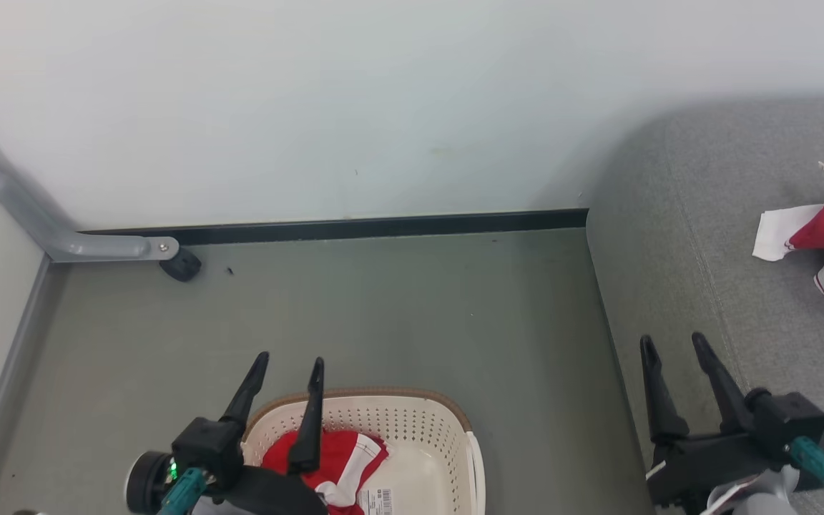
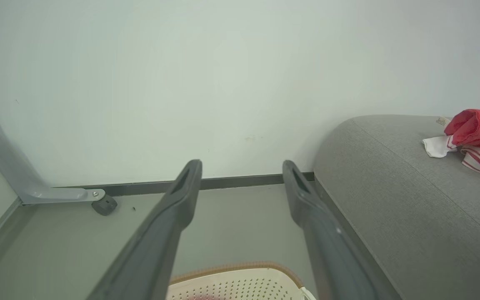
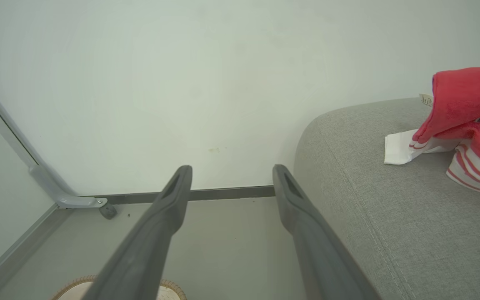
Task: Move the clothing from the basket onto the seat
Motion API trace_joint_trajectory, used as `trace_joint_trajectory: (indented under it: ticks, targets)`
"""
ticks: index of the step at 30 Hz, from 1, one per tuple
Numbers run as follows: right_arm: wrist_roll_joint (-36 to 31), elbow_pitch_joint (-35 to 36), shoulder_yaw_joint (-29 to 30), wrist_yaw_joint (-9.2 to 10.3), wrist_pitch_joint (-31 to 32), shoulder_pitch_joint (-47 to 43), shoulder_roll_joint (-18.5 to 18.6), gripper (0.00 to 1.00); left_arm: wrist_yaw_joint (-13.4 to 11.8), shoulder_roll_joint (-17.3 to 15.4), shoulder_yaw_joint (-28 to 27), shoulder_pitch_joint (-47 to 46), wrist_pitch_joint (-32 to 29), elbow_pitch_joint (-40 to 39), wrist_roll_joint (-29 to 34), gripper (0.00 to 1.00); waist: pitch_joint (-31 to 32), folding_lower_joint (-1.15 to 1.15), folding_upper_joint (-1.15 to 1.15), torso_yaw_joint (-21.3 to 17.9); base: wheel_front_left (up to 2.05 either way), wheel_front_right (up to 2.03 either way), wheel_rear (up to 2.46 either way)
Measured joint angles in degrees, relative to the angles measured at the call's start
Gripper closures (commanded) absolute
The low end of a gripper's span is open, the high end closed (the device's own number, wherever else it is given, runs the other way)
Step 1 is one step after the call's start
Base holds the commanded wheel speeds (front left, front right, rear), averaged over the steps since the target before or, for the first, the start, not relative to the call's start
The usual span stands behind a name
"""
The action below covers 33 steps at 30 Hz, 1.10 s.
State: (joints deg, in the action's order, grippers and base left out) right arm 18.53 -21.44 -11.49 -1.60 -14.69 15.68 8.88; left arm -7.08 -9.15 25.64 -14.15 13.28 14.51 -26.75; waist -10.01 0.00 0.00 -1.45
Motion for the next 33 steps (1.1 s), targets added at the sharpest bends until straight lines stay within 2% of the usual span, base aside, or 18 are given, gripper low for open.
trace_joint_trajectory:
  ticks: [13,29,33]
  targets:
    - [-1.4,4.2,-0.9,0.67,0.0,-7.6,-0.3,0.00,0.0,2.1,-8.3,7.0,0.5,3.1,2.0,0.00,4.3,0.00,0.00,1.3,0.00,0.00,0.00]
    - [-1.5,10.0,0.6,3.14,0.0,-14.6,0.4,0.00,0.0,3.6,-10.5,11.3,0.7,1.8,3.7,0.00,7.8,0.00,0.01,1.3,0.00,0.00,0.00]
    - [-1.5,10.5,0.7,3.19,0.0,-15.4,0.4,0.00,0.0,3.9,-11.2,11.3,0.7,1.6,4.4,0.00,7.9,0.00,0.00,1.2,0.00,0.00,0.00]
